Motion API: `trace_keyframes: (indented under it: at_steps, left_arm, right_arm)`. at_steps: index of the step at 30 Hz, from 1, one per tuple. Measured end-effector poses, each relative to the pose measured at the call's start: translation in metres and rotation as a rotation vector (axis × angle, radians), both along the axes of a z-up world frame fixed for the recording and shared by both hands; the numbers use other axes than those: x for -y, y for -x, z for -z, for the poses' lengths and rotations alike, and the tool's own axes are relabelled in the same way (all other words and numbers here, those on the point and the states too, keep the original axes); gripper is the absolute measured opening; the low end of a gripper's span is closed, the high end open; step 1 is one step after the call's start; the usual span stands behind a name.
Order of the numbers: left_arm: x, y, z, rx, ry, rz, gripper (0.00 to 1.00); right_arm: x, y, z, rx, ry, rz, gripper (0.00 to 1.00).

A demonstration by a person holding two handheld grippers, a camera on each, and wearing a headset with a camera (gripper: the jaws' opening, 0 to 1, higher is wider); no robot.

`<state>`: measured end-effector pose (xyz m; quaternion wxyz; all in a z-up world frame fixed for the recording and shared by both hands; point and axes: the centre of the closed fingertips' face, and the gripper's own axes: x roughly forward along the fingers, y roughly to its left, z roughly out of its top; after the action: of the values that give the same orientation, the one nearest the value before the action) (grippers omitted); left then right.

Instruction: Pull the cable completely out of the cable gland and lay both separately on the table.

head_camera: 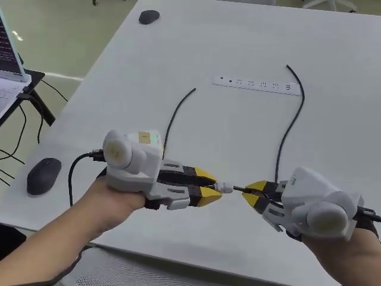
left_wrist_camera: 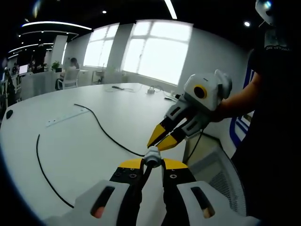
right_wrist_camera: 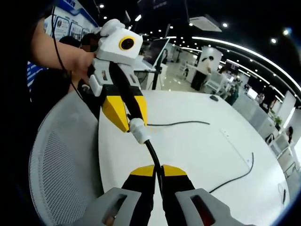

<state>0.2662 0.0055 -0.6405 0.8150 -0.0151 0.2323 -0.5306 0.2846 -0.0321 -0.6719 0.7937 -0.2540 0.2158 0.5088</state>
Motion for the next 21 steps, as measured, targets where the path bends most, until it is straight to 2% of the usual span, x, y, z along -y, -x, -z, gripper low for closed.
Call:
trace_keyframes:
  at_steps: [10,18,20,21]
  left_arm:
    - [0.001,-0.002,-0.001,0.001,0.007,-0.008,0.15]
    - [0.001,0.000,-0.003,-0.001,0.017,-0.010,0.15]
    - [0.000,0.000,-0.003,-0.003,0.019,-0.010,0.15]
    - [0.000,0.001,-0.003,-0.004,0.020,-0.009,0.15]
  right_arm:
    - [0.009,-0.006,0.010,-0.062,-0.037,0.078,0.00]
    - [0.015,-0.007,0.017,-0.127,-0.070,0.148,0.00]
    - [0.019,-0.007,0.022,-0.167,-0.085,0.182,0.00]
    - [0.020,-0.008,0.024,-0.168,-0.081,0.190,0.00]
